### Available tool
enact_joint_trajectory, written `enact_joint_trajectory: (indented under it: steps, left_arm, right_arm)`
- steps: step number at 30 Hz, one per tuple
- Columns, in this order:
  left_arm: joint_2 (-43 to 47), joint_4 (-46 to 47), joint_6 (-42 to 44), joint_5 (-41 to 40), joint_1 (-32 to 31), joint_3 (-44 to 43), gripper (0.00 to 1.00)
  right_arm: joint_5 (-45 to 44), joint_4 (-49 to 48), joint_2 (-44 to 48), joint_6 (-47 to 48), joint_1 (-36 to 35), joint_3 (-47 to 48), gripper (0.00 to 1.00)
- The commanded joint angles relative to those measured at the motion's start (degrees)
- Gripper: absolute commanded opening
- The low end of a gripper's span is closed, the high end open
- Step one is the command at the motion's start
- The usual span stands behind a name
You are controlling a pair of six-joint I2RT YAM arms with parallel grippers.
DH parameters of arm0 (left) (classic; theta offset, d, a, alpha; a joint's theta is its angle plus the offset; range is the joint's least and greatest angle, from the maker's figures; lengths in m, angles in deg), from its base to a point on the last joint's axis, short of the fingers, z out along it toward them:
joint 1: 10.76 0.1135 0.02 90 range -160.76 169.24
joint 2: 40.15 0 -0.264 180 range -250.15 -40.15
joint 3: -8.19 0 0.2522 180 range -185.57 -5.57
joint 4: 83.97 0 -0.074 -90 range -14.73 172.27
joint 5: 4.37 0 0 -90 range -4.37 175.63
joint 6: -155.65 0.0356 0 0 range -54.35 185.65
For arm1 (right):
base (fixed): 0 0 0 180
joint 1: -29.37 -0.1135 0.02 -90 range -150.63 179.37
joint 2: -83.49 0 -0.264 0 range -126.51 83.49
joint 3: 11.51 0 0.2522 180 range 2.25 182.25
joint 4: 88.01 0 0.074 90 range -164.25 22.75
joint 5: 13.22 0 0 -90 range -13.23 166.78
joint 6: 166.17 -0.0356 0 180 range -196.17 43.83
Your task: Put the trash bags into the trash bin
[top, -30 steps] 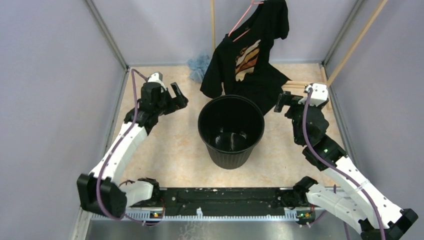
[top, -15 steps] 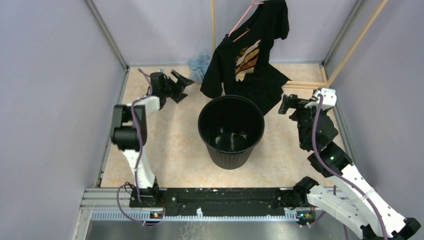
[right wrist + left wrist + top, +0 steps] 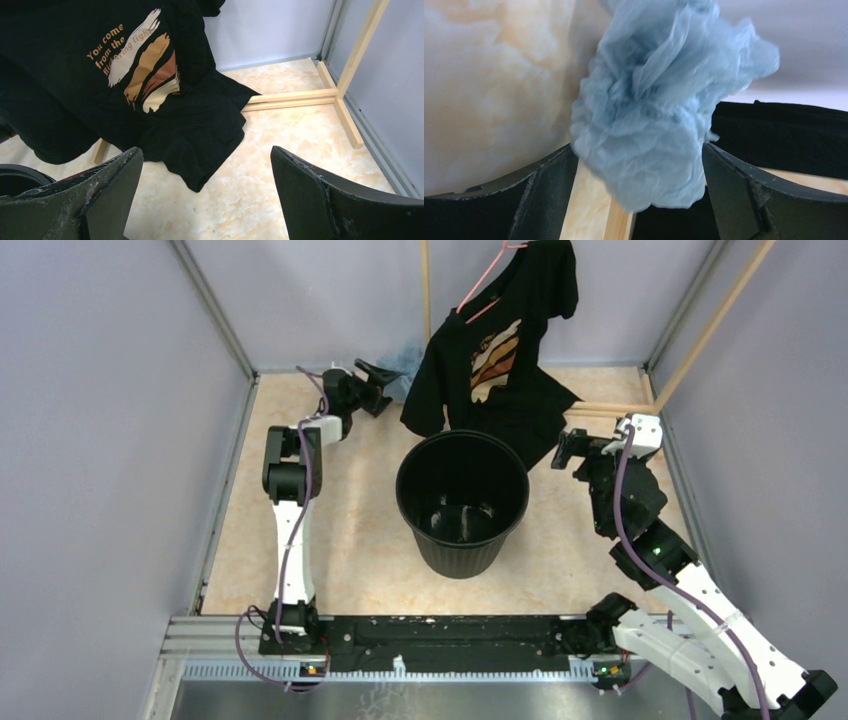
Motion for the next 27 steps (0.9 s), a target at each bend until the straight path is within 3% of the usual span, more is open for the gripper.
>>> enact_joint_trajectory:
  steps: [1,5,8,13,18,22,27]
  left_arm:
    - [-3.6,-0.2,-1.1,-2.0,-0.7,-7.1,0.59]
    - [-3.6,-0.5,0.0,0.5,-0.4,-8.5,0.20]
    - [2.3,-0.2,3.0,2.0,0.8,-1.6,0.02]
    - [23.9,-4.6,14.6,1.8,4.0,21.8,0.00]
    - [50.2,-15.1,26.1,3.7,7.6,42.1,0.00]
    - [68.3,-28.5,34.3,7.0,8.6,47.3,0.00]
    - [87.1,-40.0,41.0,6.1,8.8,47.6,0.00]
  right_arm:
    - [1.9,-2.2,-0.1,-0.9,1.1,0.2,0.99]
    - [2.5,-2.0,-0.1,-0.8,1.1,0.1,0.99]
    - [2.9,-1.7,-0.1,-0.7,1.1,0.2,0.99]
    - [3.5,-1.0,-0.2,-1.0,1.1,0.4,0.99]
    - [6.3,-0.3,0.2,-1.0,1.1,1.5,0.99]
    - [12.1,1.3,1.1,-1.2,1.1,3.2,0.99]
    - [21.4,3.8,0.4,-1.1,1.1,6.7,0.99]
